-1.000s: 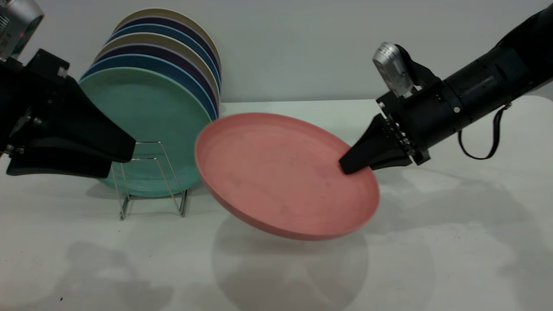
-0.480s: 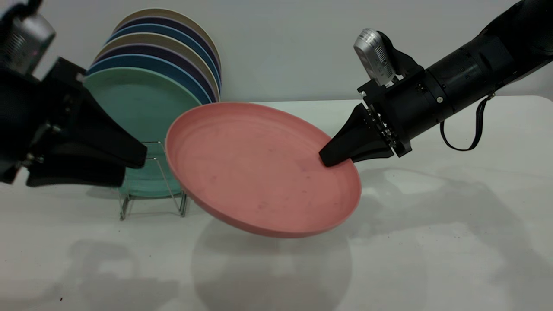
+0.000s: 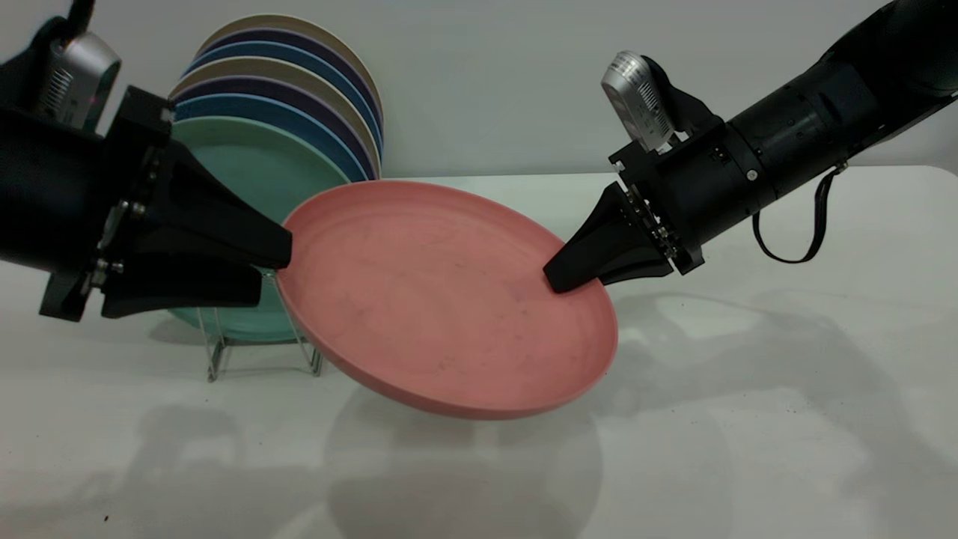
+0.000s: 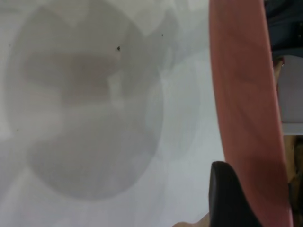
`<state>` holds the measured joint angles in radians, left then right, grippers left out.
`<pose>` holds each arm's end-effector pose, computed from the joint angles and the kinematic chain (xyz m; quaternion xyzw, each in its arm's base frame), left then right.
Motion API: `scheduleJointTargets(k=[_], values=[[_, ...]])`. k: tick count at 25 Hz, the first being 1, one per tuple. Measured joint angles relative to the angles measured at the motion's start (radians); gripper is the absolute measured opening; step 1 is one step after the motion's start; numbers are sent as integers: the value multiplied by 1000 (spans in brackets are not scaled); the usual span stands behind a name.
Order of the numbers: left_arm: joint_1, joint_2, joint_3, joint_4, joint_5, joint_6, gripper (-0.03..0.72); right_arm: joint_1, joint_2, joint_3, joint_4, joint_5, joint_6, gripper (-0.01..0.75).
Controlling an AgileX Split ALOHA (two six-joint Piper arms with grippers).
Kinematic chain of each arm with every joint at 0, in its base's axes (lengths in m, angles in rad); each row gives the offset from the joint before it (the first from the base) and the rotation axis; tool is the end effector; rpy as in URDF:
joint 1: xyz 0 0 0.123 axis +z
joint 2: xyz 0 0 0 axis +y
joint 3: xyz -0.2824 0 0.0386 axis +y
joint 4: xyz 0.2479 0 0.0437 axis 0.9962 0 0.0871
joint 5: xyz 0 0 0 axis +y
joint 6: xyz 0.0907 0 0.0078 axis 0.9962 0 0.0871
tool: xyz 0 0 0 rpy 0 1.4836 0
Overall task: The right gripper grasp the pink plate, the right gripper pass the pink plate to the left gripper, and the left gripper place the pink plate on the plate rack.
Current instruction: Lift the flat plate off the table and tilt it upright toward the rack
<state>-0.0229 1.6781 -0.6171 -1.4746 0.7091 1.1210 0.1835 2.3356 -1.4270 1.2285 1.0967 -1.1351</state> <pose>0.2604 -0.0651 0.1443 -0.0489 0.9105 -0.3701 0.1778 0.3976 0.1514 0.0825 -0.2182 0.8492 0.4732 0.0850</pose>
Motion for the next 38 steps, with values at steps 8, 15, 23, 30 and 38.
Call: scheduleJointTargets(k=[8, 15, 23, 30, 38], values=[[0, 65, -3, -94, 1, 68, 381, 52, -1, 0, 26, 1, 0, 17], [0, 111, -5, -109, 23, 85, 285, 83, -14, 0, 49, 21, -4, 19], [3, 113, -6, -111, 15, 84, 126, 86, -50, 0, 55, 29, -8, 54], [3, 113, -6, -107, 37, 108, 126, 76, -57, 0, 41, 58, 30, 297], [3, 113, -6, -46, -7, 116, 126, -69, -57, 0, 27, 62, 70, 512]])
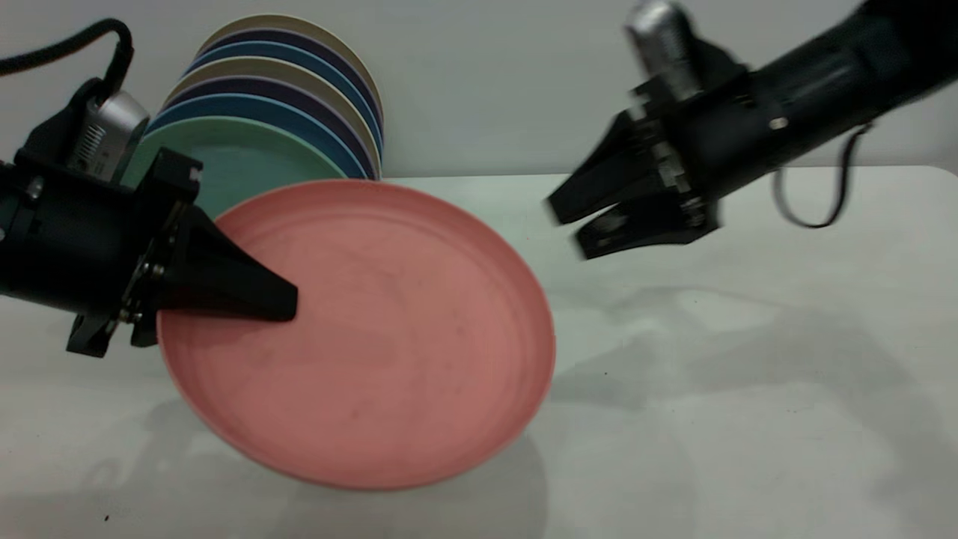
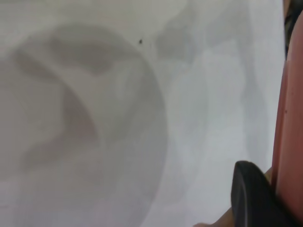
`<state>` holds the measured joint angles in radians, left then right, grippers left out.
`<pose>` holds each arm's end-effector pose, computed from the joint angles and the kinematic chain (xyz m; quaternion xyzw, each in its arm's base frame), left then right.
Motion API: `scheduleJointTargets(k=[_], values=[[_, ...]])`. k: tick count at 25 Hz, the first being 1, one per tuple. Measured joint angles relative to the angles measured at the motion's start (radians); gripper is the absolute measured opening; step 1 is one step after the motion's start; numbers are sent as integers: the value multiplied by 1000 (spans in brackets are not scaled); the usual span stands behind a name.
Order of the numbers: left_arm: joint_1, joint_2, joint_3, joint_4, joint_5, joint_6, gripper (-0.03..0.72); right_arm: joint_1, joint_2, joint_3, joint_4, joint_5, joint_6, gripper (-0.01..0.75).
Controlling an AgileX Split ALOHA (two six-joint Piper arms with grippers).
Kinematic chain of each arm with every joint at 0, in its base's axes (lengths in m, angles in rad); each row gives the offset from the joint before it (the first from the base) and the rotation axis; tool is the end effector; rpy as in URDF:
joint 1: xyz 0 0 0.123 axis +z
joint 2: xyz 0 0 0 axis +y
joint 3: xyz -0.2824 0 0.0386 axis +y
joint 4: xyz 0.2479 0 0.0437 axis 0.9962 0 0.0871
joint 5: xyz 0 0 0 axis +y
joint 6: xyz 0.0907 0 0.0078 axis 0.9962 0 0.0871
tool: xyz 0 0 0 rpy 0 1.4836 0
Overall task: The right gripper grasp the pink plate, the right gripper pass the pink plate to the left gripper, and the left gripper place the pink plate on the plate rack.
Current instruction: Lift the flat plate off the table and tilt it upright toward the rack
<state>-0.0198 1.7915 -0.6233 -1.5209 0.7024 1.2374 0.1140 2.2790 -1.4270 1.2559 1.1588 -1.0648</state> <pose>0.2657 -0.0641 0.1165 -0.0377 0.9181 -0.3614 0.1582 0.4057 0.1263 0.1108 -0.1718 0.8435 0.4995 0.0974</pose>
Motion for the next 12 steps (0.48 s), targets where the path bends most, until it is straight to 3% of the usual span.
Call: scheduleJointTargets(k=[6, 12], values=[[0, -81, -36, 137, -6, 35, 126, -186, 0, 0, -77, 0, 84, 515], [0, -199, -226, 494, 18, -127, 126, -258, -14, 0, -360, 0, 235, 509]])
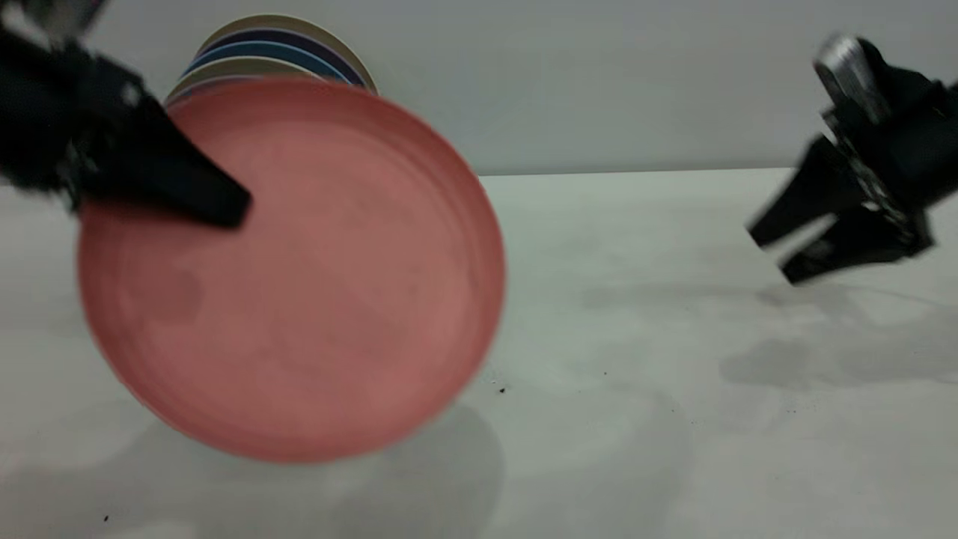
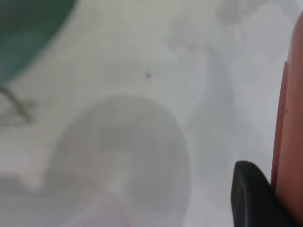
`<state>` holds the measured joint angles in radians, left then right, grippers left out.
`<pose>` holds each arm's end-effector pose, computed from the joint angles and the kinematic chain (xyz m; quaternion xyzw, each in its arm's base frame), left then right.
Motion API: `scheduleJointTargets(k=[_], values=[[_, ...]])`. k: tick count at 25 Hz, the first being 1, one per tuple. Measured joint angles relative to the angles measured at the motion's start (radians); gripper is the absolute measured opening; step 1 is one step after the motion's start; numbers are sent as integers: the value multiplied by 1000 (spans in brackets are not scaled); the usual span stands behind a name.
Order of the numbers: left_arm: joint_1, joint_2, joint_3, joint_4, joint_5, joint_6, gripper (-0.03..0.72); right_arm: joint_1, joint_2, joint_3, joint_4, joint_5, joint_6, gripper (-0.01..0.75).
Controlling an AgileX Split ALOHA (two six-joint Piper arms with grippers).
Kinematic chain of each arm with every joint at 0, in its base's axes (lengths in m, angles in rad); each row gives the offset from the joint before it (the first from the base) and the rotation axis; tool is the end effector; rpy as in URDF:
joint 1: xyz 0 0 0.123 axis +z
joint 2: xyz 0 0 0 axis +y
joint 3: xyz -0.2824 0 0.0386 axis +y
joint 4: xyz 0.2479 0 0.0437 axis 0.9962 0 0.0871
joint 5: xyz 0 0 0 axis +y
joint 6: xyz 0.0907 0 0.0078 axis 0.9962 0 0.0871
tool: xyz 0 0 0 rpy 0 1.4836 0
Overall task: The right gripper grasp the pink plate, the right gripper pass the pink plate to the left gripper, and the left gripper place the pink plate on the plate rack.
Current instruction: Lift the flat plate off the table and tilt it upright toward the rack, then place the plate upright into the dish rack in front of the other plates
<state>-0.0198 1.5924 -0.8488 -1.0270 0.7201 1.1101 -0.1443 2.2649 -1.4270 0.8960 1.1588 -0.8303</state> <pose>0.2908 -0.0572 0.2025 0.1802 0.9122 -0.2625 0.2580 0.4049 0.0070 0.0974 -0.0748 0.9167 0.3910 0.0353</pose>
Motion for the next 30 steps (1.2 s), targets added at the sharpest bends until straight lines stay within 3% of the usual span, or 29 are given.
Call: scheduleJointTargets(k=[6, 10, 15, 18, 30], values=[[0, -15, -237, 448, 89, -122, 126, 5, -73, 0, -301, -55, 205, 500], [0, -15, -348, 598, 106, 27, 126, 15, -113, 0, -361, -77, 254, 500], [0, -15, -376, 573, 132, 453, 126, 27, -123, 0, -365, -91, 262, 500], [0, -15, -376, 532, 136, 612, 126, 27, -123, 0, -367, -91, 264, 500], [-1, 49, -377, 495, -73, 735, 126, 27, -123, 0, -368, -93, 268, 500]])
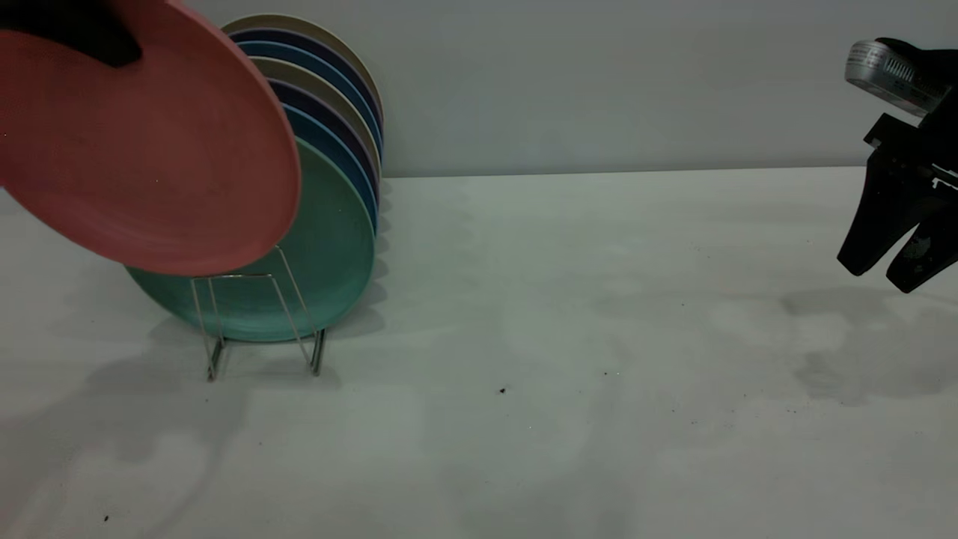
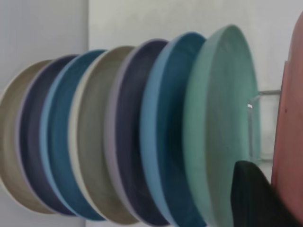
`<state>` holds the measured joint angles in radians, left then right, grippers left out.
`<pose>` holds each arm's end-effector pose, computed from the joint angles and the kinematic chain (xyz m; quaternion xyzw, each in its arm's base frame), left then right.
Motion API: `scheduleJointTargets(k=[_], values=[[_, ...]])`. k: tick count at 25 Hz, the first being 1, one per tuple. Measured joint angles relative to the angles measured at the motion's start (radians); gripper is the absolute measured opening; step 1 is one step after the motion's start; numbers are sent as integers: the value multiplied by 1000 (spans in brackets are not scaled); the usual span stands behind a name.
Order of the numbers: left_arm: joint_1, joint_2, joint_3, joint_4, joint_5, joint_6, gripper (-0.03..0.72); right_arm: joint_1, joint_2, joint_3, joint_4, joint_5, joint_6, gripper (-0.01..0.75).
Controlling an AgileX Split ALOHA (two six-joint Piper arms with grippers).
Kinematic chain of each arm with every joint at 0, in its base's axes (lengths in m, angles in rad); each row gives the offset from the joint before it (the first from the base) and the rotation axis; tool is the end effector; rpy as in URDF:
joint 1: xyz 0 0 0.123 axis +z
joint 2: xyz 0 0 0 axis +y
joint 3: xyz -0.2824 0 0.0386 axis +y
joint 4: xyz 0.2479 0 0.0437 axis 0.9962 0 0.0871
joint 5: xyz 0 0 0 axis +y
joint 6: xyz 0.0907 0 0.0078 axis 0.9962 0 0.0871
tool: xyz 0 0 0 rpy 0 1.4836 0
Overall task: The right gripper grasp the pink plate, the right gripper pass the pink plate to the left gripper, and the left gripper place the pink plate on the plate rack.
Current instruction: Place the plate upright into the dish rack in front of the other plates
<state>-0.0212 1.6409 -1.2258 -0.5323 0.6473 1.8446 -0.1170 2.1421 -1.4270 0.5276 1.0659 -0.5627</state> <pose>0.3555 -0.0355 0.2738 0.6492 0.6730 0.0932 0.3419 0.3980 -0.0064 0.1286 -0.0765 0.9707 0.2272 0.0174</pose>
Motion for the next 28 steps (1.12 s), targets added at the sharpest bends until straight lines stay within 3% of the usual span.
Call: scheduleJointTargets(k=[8, 28], values=[[0, 41, 0, -122, -44, 71, 126, 0, 0, 0, 0, -2, 1, 500], [0, 160, 0, -130, -105, 60, 126, 0, 0, 0, 0, -4, 3, 500]])
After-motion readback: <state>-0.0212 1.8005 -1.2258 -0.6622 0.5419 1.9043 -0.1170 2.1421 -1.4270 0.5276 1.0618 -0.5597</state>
